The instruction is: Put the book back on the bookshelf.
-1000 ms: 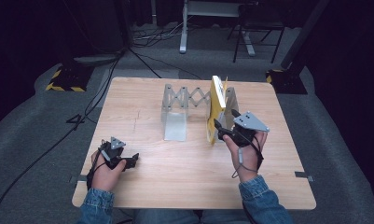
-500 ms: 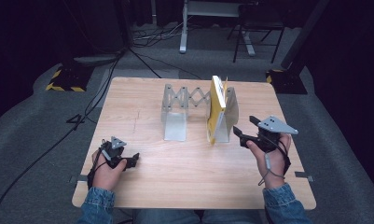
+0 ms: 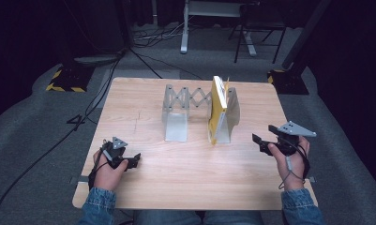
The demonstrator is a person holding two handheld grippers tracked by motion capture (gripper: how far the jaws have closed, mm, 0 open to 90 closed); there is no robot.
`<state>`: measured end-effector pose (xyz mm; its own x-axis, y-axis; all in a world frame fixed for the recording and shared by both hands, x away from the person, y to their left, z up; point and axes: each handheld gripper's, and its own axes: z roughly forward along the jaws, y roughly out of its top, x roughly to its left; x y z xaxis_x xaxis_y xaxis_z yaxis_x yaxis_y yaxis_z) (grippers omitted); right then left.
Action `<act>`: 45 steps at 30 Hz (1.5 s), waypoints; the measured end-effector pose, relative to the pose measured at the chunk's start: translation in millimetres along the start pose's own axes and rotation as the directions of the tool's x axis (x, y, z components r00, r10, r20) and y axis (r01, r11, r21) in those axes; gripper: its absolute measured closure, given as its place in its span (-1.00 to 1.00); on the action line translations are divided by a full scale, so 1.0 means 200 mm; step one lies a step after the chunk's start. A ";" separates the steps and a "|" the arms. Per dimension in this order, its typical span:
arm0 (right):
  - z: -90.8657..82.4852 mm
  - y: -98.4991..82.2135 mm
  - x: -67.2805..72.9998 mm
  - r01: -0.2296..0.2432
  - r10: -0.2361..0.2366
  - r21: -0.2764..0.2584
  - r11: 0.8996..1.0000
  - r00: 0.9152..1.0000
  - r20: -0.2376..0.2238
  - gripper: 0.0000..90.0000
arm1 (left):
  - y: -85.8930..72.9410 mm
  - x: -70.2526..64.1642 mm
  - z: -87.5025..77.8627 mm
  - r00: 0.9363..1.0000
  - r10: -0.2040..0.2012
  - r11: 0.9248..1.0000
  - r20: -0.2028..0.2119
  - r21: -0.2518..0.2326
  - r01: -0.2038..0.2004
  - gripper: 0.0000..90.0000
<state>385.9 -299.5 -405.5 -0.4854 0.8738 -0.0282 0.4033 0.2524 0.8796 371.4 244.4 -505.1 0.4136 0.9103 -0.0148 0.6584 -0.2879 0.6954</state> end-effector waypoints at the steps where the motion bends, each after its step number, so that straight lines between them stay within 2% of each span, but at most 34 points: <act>1: 0.01 -0.02 -0.02 -0.006 0.006 0.013 1.000 1.000 0.000 -0.51 | 0.00 0.00 0.00 1.000 -0.002 1.000 0.000 0.000 0.002 -0.66; 2: 0.03 -0.06 -0.07 -0.019 0.019 0.044 0.999 1.000 0.005 -0.53 | 0.00 0.00 0.00 1.000 -0.005 1.000 0.000 -0.001 0.005 -0.66; 4: 0.04 -0.07 -0.09 -0.019 0.018 0.057 0.998 1.000 0.003 -0.54 | 0.00 0.00 0.00 1.000 -0.005 1.000 0.000 -0.001 0.005 -0.66; 6: 0.06 -0.11 -0.15 -0.005 0.003 0.107 0.994 1.000 0.014 -0.54 | 0.00 0.00 0.00 1.000 -0.001 1.000 0.001 0.000 0.001 -0.66; 12: 0.10 -0.18 -0.23 -0.019 0.016 0.153 0.988 1.000 0.016 -0.56 | 0.00 0.00 0.00 1.000 -0.001 1.000 0.003 0.000 0.001 -0.66; 17: 0.15 -0.28 -0.28 -0.043 0.043 0.205 0.978 0.999 0.009 -0.55 | 0.00 0.00 0.00 1.000 -0.001 1.000 0.005 0.001 0.001 -0.66; 24: 0.19 -0.36 -0.30 -0.035 0.037 0.235 0.971 0.999 -0.003 -0.52 | 0.00 0.00 0.00 1.000 -0.003 1.000 0.006 0.001 0.003 -0.66; 35: 0.21 -0.44 -0.26 -0.005 0.014 0.266 0.964 0.999 -0.033 -0.55 | 0.00 0.00 0.00 1.000 -0.003 1.000 0.006 0.001 0.003 -0.66; 40: 0.22 -0.45 -0.25 -0.005 0.012 0.249 0.969 1.000 -0.025 -0.66 | 0.00 0.00 0.00 1.000 -0.003 1.000 0.006 0.001 0.003 -0.66; 45: 0.22 -0.45 -0.25 -0.003 0.010 0.245 0.969 1.000 -0.025 -0.67 | 0.00 0.00 0.00 1.000 -0.002 1.000 0.008 0.003 0.002 -0.66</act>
<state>407.3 -346.9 -504.5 -0.5008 0.8655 -0.0077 0.5829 0.3439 0.7362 371.2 243.7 -505.2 0.4176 0.9084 -0.0215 0.6608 -0.2873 0.6934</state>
